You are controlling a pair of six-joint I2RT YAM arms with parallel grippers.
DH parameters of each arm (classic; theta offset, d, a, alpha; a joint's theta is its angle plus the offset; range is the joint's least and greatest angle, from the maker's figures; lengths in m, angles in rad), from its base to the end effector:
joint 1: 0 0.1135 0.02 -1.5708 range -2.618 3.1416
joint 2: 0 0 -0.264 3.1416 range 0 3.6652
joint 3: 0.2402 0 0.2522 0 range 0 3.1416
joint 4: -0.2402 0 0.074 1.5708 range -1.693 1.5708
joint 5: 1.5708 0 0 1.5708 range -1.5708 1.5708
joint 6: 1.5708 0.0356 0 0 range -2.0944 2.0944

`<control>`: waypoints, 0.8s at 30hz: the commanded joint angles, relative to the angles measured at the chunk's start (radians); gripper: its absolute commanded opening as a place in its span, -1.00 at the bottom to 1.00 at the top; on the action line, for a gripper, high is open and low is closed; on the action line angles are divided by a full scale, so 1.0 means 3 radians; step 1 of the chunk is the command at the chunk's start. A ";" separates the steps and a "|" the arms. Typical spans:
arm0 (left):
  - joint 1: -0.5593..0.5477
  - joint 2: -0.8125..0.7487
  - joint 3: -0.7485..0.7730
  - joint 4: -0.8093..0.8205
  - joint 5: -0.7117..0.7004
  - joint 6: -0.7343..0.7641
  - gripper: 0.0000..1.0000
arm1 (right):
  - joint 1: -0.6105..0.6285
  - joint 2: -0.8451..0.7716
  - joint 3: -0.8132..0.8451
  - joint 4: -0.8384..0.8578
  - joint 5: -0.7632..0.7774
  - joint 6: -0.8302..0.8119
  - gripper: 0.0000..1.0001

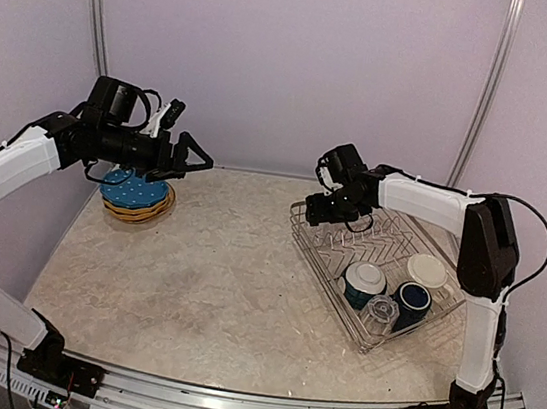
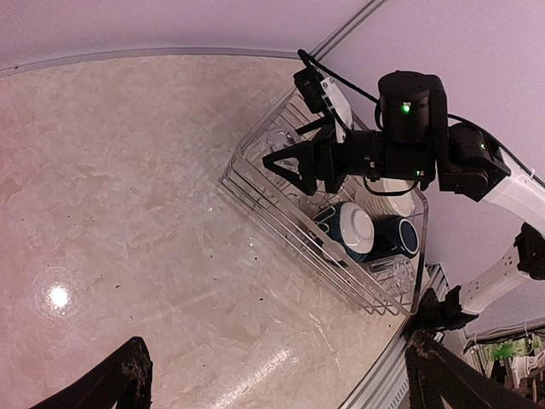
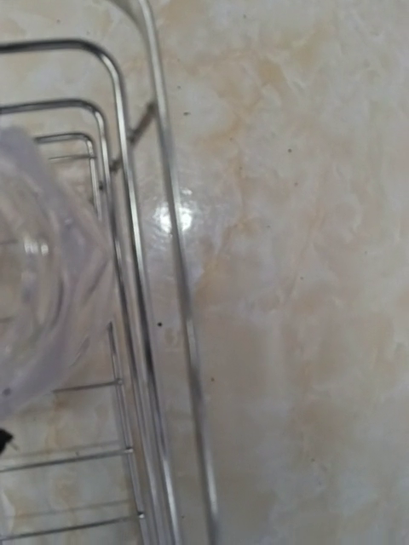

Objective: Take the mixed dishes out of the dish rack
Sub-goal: Grab the cup from the dish rack.

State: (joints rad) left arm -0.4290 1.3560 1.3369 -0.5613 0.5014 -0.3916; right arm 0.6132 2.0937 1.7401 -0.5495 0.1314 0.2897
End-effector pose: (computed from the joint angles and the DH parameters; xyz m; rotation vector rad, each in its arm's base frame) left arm 0.2637 -0.1394 0.3690 0.3491 2.2177 -1.0013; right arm 0.3871 0.2667 0.2279 -0.3430 2.4531 0.2281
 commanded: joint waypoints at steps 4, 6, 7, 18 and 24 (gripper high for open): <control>-0.0004 -0.0064 0.0025 0.0002 0.0044 -0.0006 0.98 | 0.0050 0.0017 0.0036 -0.0108 0.0180 -0.0020 0.23; -0.0008 -0.0064 0.0027 0.0023 0.0108 -0.0020 0.98 | 0.0052 -0.0060 0.0010 -0.0108 0.0199 -0.0016 0.13; -0.0007 -0.0074 0.0009 0.0045 0.0117 -0.0023 0.98 | 0.0052 -0.0109 0.0009 -0.0127 0.0205 -0.0004 0.08; 0.0062 0.0035 -0.0011 0.0064 0.0123 -0.0040 0.98 | 0.0052 -0.1221 -0.0934 0.0583 0.0293 0.0084 -0.66; 0.0085 0.0079 -0.0013 0.0061 0.0120 -0.0045 0.98 | 0.0010 -0.1751 -0.1472 0.0968 0.0248 0.0236 -1.00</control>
State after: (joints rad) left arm -0.4126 1.3617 1.3365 -0.5529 0.5274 -0.4030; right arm 0.6216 1.6382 1.3811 -0.3668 0.1993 0.3202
